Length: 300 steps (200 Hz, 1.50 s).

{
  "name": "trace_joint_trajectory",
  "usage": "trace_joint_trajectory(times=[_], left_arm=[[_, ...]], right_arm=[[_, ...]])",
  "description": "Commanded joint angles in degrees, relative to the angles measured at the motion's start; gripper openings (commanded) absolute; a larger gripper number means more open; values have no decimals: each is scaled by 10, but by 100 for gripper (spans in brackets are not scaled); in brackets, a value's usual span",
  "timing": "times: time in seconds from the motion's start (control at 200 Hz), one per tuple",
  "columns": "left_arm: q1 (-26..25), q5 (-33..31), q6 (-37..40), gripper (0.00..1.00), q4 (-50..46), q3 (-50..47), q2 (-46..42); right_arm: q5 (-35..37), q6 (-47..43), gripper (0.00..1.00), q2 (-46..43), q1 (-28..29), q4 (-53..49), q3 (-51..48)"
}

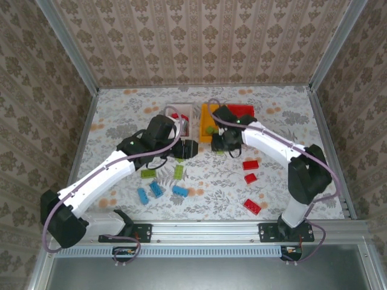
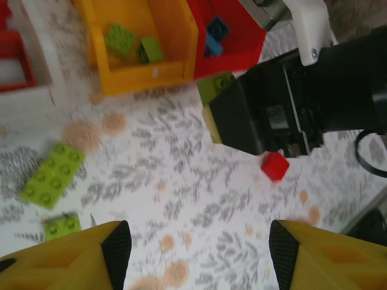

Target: Sort the legos into containers by color

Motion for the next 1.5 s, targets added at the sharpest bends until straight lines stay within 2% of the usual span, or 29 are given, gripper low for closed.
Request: trace_joint_trajectory(times=[0.0, 0.12, 0.305, 0.39, 0.48, 0.645, 0.87, 0.985, 1.08, 1.145, 1.22, 1.37, 1.495], left_arm=[[22, -24, -17, 65, 30, 36, 36], [31, -32, -12, 65, 42, 80, 76], [33, -47, 3, 65, 8, 159, 147], [33, -44, 7, 65, 8, 168, 158], [33, -43, 9, 65, 5, 165, 159], [34, -44, 12, 65, -2, 144, 147], [39, -67, 9, 65, -39, 116, 118], [47, -78, -3, 64, -71, 95, 97], [50, -77, -7, 64, -86, 71, 74], [50, -64, -3, 64, -90, 55, 63], [50, -21, 6, 64, -85, 45, 66], [16, 34, 44, 64, -65, 65, 128], [-45, 38, 107, 65, -57, 133, 216]], right_arm=[[-4, 18, 25, 76, -27, 13, 81], [2, 17, 25, 152, -43, 1, 182], [-7, 38, 27, 254, -67, -26, 306], [-23, 46, 32, 288, -75, -32, 346], [-33, 47, 42, 313, -78, -40, 380], [-41, 47, 55, 315, -79, -48, 405], [-30, 34, 56, 261, -75, -50, 393], [-17, 23, 55, 201, -69, -27, 349], [-8, 13, 55, 135, -64, 13, 275], [1, 6, 55, 78, -58, 48, 205], [10, 4, 55, 11, -53, 88, 108], [14, 15, 55, -145, -51, 157, -103], [40, 37, 56, -289, -52, 128, -226]])
